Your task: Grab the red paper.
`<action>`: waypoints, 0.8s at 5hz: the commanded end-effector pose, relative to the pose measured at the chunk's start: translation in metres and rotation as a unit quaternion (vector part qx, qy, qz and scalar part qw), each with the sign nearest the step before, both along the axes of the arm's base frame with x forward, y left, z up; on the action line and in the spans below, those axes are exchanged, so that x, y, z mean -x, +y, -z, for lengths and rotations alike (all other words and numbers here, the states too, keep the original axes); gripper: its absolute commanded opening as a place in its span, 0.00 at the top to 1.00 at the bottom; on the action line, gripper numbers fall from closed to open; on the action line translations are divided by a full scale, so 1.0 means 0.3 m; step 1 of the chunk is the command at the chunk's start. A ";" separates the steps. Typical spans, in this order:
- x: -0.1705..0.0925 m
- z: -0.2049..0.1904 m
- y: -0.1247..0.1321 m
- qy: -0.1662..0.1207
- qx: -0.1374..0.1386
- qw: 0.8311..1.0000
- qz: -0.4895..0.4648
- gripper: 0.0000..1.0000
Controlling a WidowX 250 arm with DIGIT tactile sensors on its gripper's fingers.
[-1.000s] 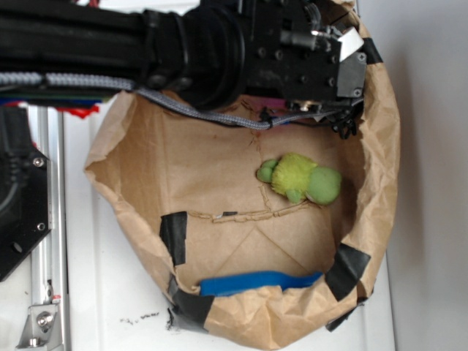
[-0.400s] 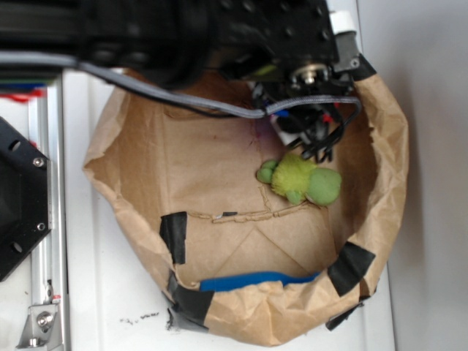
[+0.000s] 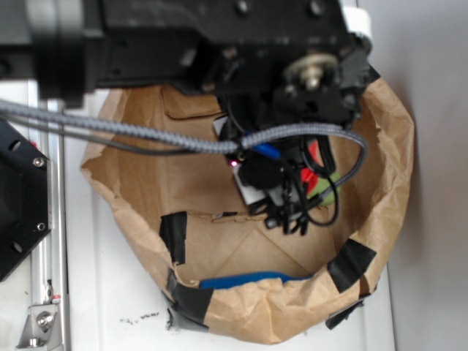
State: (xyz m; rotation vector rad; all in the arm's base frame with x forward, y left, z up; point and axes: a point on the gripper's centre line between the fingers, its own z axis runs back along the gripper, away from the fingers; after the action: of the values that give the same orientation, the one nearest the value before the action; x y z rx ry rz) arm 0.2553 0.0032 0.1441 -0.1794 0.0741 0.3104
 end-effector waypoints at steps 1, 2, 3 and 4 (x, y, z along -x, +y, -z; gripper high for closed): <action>-0.035 -0.079 0.076 -0.125 -0.073 0.979 0.141 1.00; -0.054 -0.072 0.093 -0.170 -0.096 0.965 0.176 1.00; -0.050 -0.080 0.085 -0.158 -0.082 0.968 0.174 1.00; -0.046 -0.073 0.082 -0.138 -0.078 0.974 0.162 1.00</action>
State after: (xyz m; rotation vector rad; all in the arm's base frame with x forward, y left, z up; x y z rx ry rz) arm 0.2609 0.0195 0.1463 -0.0578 -0.1437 -0.0321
